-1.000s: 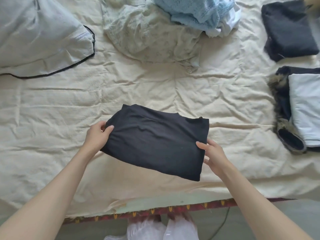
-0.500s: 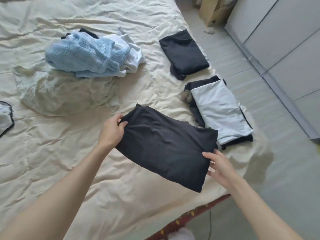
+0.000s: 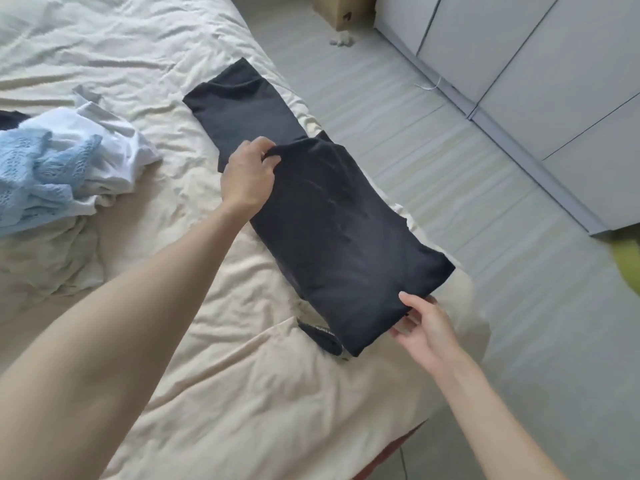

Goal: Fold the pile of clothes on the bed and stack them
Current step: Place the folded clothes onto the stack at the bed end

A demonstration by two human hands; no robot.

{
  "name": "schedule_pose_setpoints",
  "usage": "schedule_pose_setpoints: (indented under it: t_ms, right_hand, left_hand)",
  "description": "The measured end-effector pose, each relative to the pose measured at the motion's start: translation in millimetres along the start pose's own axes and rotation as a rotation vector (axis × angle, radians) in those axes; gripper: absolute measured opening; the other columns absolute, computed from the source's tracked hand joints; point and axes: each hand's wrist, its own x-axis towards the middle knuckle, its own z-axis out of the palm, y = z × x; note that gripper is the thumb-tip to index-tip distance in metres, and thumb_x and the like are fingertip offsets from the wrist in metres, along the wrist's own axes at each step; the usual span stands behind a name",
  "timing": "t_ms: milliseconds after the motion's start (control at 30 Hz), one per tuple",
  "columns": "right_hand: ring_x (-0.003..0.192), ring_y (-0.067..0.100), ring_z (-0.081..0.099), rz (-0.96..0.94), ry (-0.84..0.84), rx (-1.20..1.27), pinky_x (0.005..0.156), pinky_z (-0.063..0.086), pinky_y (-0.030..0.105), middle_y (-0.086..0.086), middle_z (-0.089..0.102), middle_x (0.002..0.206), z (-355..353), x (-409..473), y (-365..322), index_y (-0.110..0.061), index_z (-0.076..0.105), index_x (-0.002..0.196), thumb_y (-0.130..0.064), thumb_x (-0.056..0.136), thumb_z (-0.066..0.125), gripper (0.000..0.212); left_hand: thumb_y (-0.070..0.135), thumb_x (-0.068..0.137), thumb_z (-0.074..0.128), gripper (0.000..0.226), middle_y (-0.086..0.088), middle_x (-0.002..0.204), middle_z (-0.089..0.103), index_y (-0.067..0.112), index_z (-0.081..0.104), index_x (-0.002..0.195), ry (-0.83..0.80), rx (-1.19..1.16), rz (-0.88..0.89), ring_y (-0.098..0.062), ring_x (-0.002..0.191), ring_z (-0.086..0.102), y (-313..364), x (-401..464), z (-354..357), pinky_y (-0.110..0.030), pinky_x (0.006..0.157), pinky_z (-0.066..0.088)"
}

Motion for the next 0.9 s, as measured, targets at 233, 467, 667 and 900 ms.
schedule_pose_setpoints:
  t_ms: [233, 467, 667, 900]
  right_hand:
    - [0.09, 0.026, 0.061, -0.147, 0.333, -0.435, 0.081, 0.049, 0.036, 0.003, 0.062, 0.093, -22, 17, 12, -0.008, 0.054, 0.1, -0.026, 0.09, 0.064, 0.023]
    - [0.119, 0.034, 0.051, -1.239, 0.228, -1.554, 0.101, 0.037, 0.049, 0.015, 0.058, 0.124, 1, 30, 7, -0.011, 0.063, 0.12, -0.039, 0.082, 0.064, 0.048]
    - [0.147, 0.022, -0.005, -0.73, -0.007, -2.086, 0.115, -0.009, 0.046, 0.003, -0.008, 0.16, -3, 56, 11, -0.031, 0.014, 0.151, -0.066, 0.09, 0.031, 0.072]
    - [0.129, 0.037, 0.046, -1.06, -0.036, -1.937, 0.105, 0.03, 0.062, 0.02, 0.047, 0.14, 38, 25, 25, -0.005, 0.056, 0.13, -0.031, 0.077, 0.076, 0.062]
  left_hand:
    - [0.028, 0.098, 0.044, 0.042, -0.01, 0.141, 0.04, 0.02, 0.042, 0.139, -0.123, 0.274, 0.1, -0.031, 0.129, 0.034, -19, -18, 67, -0.046, 0.106, 0.025]
    - [0.072, 0.084, 0.033, 0.076, 0.001, 0.158, -0.016, 0.045, 0.0, 0.147, -0.539, 0.572, 0.24, -0.028, 0.144, -0.016, -37, -44, 99, -0.066, 0.108, -0.002]
    - [0.069, 0.086, 0.036, 0.078, 0.0, 0.158, -0.019, 0.041, -0.003, 0.148, -0.599, 0.647, 0.233, -0.03, 0.143, -0.022, -38, -48, 102, -0.065, 0.108, -0.004]
    - [0.027, 0.097, 0.043, 0.059, -0.006, 0.16, -0.001, 0.028, 0.018, 0.15, -0.386, 0.375, 0.048, -0.031, 0.146, -0.006, -91, -143, 57, -0.054, 0.114, 0.008]
